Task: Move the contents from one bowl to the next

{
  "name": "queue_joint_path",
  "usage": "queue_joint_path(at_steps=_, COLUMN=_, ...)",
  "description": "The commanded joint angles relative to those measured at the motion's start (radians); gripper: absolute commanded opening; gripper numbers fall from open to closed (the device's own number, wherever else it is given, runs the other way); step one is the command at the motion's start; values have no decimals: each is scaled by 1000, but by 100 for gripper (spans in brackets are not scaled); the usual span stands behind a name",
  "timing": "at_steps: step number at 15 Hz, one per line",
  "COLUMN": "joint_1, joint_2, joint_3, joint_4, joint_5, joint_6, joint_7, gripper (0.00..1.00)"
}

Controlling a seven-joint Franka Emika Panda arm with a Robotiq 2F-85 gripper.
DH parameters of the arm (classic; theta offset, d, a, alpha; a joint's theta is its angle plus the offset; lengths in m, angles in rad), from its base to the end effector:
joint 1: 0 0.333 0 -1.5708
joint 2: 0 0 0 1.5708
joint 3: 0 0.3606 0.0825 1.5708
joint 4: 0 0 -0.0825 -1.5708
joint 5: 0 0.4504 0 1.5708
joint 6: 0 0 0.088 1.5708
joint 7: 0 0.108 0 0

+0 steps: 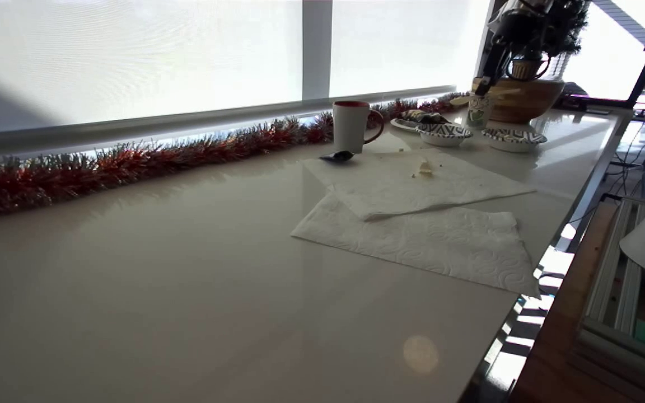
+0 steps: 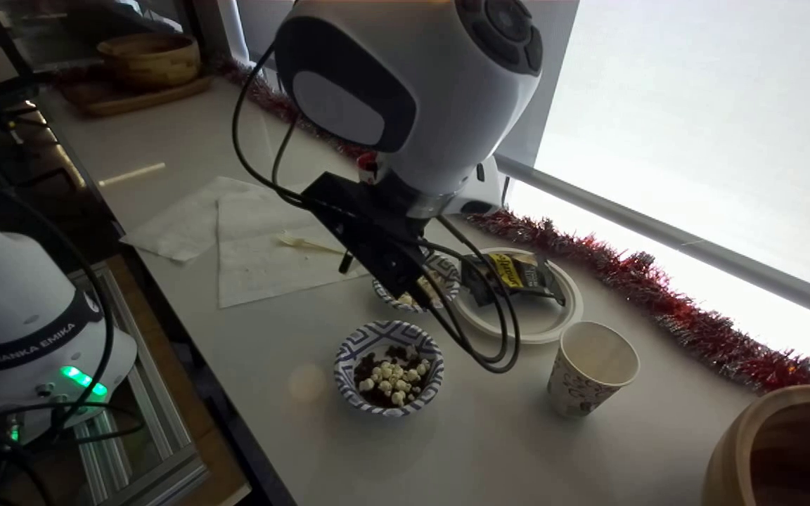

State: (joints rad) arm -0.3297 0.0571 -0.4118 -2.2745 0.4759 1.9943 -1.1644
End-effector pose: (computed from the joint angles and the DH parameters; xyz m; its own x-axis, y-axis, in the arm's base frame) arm 0.4161 -0.3425 0.3134 0.9828 0.1115 0.1470 0.1668 -0.8773 -0.4500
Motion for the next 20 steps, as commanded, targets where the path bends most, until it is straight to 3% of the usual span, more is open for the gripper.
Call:
queue_joint_path(at_steps=1, joint_1=-51, joint_2=73, joint_3=19, joint_4=75, joint_5=84, joint_6=-95, joint_7=-60, gripper=3)
queue_joint_path(at_steps=9, joint_1=-125, joint_2=145, joint_3=32, joint_4=158, joint_5=174, joint_6=-291, joint_7=-152, gripper=3)
queue_joint_path(at_steps=12, joint_1=-127, joint_2=143, joint_3=33, joint_4=153, joint_5=161, joint_6=-258, joint_7=-141, gripper=3)
queue_joint_path(at_steps=15, joint_1=-103, joint_2=78, joint_3=34, joint_4=92, joint_5=115, joint_6=-146, joint_7=-115, gripper=3)
queue_joint_path(at_steps=20, joint_1=-52, joint_2=-87, joint_3=47, joint_4=-87, joint_5=-6, joint_6=202, joint_7=-36, gripper=3)
